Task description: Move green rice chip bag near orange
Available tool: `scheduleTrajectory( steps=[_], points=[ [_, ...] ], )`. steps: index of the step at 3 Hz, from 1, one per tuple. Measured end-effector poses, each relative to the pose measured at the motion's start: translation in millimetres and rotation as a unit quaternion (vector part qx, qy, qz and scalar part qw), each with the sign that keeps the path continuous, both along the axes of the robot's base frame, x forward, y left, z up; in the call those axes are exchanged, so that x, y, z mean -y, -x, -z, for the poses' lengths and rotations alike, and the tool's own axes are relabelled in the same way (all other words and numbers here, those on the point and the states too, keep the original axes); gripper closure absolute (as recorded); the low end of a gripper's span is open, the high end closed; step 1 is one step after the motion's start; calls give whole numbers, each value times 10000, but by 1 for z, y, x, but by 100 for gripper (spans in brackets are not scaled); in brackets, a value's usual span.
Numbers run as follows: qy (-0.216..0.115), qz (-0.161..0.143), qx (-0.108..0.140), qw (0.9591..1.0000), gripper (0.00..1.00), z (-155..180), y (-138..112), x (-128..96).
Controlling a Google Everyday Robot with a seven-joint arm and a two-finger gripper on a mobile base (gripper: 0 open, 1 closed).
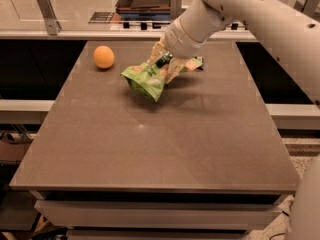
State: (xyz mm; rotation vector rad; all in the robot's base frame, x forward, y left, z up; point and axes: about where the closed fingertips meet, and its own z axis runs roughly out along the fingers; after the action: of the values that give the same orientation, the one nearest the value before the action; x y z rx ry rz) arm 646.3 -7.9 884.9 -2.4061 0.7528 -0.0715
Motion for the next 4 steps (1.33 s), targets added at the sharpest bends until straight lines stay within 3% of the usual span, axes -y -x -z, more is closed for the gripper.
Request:
scheduleTrajectory(
  steps=[1,3,4],
  points=[
    [-59,-426,46,9991,100,3,-21,-29],
    [-135,-1225,-33,9924,100,20,-47,-75],
    [-148,-1247,-36,9921,83,21,-49,-77]
  ],
)
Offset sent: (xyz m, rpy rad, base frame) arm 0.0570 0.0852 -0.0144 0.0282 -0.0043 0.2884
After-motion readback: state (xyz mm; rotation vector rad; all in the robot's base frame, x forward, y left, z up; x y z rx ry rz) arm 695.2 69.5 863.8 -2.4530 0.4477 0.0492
